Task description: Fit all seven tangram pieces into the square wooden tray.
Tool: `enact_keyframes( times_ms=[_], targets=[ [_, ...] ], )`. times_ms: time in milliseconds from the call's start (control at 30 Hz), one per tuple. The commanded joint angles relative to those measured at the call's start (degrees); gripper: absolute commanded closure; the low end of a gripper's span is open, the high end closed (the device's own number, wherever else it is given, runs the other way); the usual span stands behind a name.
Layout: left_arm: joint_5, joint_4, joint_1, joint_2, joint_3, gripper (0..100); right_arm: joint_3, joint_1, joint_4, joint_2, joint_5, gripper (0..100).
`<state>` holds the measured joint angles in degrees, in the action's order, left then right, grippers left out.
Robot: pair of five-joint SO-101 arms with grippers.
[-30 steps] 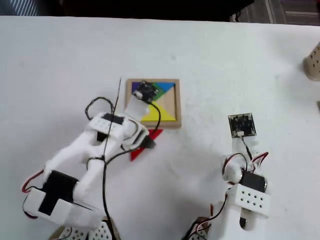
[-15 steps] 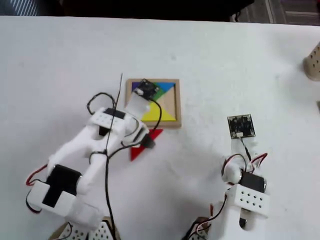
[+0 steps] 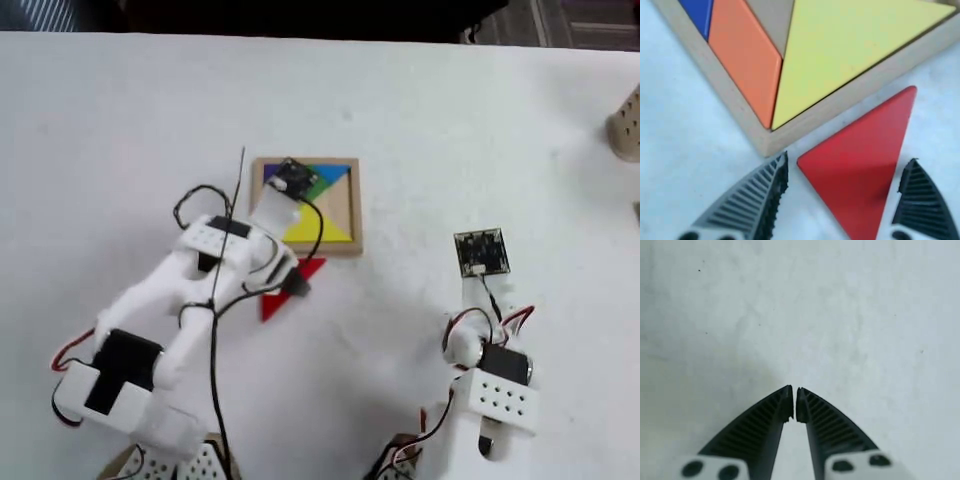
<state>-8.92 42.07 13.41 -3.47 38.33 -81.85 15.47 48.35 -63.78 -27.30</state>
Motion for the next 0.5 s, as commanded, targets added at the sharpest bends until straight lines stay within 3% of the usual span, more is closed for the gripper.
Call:
enact_keyframes(
  times_ms=[0,467],
  targets=[
    [-0.4,0.5,-0.8,0.5,-2.8,65,0.5,-0.5,-0.7,-1.1,-0.7,97.4],
    [-0.3,-0.8,-0.7,3.0,-0.1,65,0.4,-0.4,-0.7,-0.8,-0.8,97.4]
  ],
)
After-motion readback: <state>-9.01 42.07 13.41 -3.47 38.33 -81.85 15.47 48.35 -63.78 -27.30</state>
